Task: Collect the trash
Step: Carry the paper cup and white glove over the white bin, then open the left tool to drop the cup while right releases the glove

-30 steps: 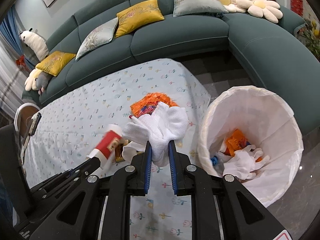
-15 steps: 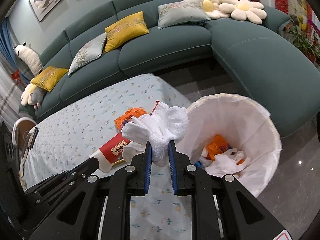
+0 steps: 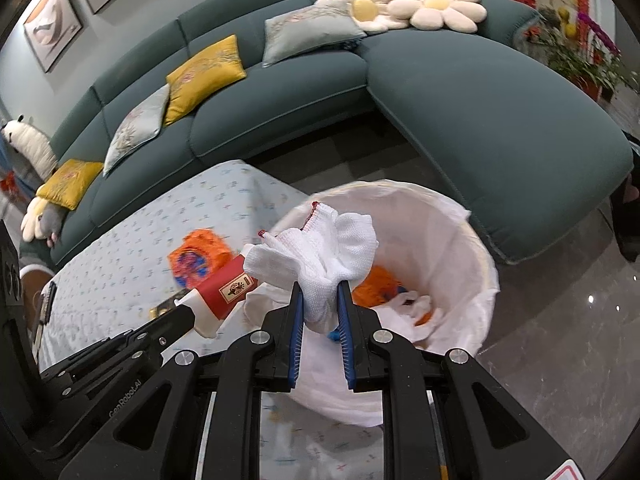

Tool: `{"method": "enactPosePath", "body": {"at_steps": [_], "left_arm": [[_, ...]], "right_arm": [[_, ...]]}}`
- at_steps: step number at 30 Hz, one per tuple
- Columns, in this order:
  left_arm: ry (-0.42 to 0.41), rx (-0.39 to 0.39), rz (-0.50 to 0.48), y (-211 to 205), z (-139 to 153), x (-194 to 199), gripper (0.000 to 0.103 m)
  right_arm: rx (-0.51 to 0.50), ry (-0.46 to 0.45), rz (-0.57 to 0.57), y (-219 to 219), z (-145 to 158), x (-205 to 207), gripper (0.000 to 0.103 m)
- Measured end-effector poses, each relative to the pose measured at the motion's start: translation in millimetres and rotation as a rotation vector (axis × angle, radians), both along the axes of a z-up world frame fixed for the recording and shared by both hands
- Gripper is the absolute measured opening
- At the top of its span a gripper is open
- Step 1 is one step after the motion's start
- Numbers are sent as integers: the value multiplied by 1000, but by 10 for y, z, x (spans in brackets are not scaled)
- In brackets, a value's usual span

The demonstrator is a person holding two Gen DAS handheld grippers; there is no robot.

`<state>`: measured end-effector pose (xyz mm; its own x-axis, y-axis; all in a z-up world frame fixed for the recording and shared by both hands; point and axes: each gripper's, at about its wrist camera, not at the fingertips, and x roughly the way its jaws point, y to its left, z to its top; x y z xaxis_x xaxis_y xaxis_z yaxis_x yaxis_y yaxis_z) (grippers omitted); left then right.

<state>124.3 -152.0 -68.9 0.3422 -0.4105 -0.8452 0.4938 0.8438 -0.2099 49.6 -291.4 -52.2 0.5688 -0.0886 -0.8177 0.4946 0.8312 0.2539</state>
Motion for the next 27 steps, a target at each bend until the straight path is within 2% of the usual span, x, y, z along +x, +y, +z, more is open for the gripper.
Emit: {"method": "enactPosePath", "body": {"at_steps": [10,21,22,23,24,25,27], "left_arm": [[17,4,-74,-513,-134,-53,2],[34,15,-70,-618,-238,-27,5],[34,19,-67,-605,-249,-21,8],[34,31,-58,-582,-266,-9,22],[32,40,-50,-563,-275,3,44],[26,49,-34,-533,-277,16,53],[8,44,3,-442,-265,42,57]], "right_arm": [[18,25,-57,-347,-213,-105,16],[18,36,-58,-399,-299,-35,17],[16,38,-57,-397,-298,-28,20],[13,39,-58,-390,-296,-21,21],[11,38,-62,-384,-292,-14,22],[13,38,-61,-379,-294,-7,23],[13,39,-60,-368,-295,5,24]]}}
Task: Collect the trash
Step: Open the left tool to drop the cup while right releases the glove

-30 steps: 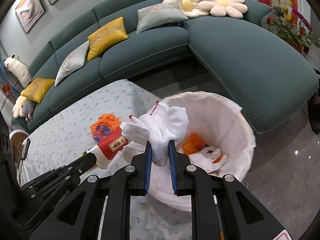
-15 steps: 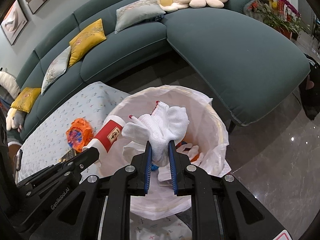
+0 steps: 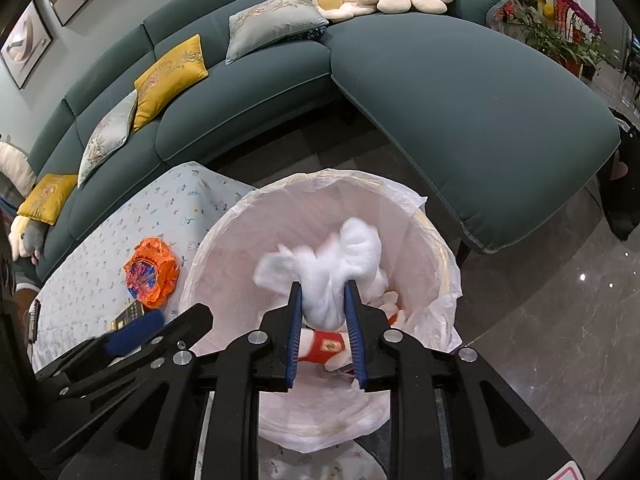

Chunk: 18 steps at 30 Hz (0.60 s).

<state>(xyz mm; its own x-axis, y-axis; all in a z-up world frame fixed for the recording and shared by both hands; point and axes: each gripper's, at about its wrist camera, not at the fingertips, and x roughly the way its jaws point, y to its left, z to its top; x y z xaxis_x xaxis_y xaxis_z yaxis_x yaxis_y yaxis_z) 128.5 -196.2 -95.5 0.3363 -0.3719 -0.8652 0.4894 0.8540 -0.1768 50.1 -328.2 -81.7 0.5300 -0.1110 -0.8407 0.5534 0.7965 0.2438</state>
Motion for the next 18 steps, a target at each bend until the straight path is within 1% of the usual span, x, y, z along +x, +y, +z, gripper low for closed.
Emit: {"method": "enactPosePath", "body": {"at_steps": [3,7,18], "left_arm": [[22,5,17,72,-34,41,57],[15,6,33,161,-23,57,58],[23,6,90,485,-15,134,58]], "right_arm": [[-4,4,8,33,6,18,25],[-7,4,13,94,31,43,31],[-22,8,59,347,104,169,33]]}}
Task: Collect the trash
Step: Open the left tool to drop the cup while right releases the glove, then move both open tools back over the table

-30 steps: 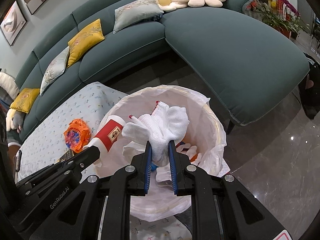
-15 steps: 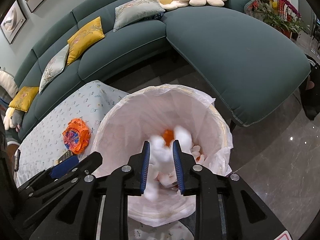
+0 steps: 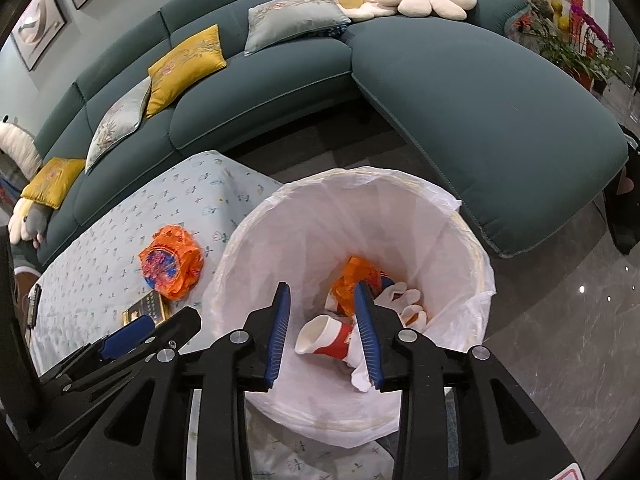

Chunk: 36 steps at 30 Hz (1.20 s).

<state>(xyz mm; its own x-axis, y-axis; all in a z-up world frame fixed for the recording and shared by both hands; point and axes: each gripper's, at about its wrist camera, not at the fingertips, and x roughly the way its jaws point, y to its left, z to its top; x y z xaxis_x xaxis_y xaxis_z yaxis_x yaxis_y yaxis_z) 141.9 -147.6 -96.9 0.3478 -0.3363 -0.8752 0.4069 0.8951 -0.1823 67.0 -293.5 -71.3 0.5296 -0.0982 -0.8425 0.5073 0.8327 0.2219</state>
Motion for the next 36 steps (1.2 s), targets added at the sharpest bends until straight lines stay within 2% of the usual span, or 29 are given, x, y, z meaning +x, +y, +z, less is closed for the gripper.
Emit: {"method": "enactPosePath", "body": {"at_steps": [5,9,12,14,19,30,36], "left_arm": [[8,1,33,161,-19,59,58],[9,4,65,295,-23,106,65],[9,6,78,385,-33,144,65],[8,12,89,447,-42,172,65],[11,24,117,588,-86,243,65],[23,69,192,886,-262,421,76],[42,97,219,965,-392,546,84]], "right_arm": [[-9,3,29,137,38,85,33],[-10,6,47,253,48,155,33],[-14,12,58,326,41,207,34],[-17,14,64,368,36,233,38],[-22,21,87,486,18,319,38],[-18,42,131,693,-82,528,38],[-14,49,144,763,-144,636,43]]}}
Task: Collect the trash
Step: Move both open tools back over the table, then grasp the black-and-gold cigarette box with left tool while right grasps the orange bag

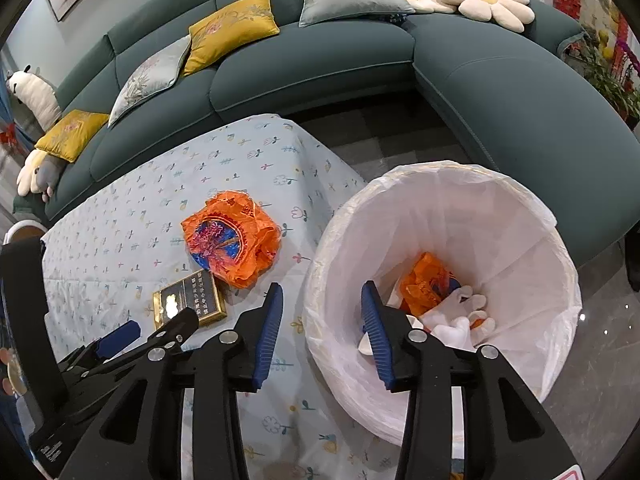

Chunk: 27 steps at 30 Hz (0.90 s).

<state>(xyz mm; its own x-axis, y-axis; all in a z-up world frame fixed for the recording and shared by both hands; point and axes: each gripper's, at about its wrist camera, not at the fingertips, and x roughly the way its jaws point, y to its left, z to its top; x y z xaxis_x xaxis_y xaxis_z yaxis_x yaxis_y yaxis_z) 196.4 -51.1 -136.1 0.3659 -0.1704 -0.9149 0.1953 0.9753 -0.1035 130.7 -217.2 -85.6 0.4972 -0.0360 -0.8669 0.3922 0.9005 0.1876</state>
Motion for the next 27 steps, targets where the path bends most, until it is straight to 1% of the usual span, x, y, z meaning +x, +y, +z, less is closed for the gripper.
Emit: {"method": "enactPosePath", "body": {"at_steps": [1,3,8,12,14,16,20,24,27], "left_arm": [[3,3,6,7,-25,28,85],[9,14,19,7,-71,78,90],[56,24,11,-53,-225,188,90],[72,53,14,-103,-339,260,91],[85,51,21,-109,-394,296,92],[87,62,28,-121,-426,327,92],[82,114,20,-150,-467,378,92],[79,116,21,-77,-470,414,91],[74,117,63,87,-472,429,91]], "right_arm": [[-1,1,3,9,-7,21,43],[0,3,9,30,-26,60,43],[2,12,22,59,-85,137,43],[4,21,26,62,-135,191,43],[6,26,28,64,-160,222,43],[4,31,33,78,-180,260,43],[5,35,46,118,-198,339,43],[5,38,70,202,-216,442,43],[3,42,90,280,-236,523,43]]}}
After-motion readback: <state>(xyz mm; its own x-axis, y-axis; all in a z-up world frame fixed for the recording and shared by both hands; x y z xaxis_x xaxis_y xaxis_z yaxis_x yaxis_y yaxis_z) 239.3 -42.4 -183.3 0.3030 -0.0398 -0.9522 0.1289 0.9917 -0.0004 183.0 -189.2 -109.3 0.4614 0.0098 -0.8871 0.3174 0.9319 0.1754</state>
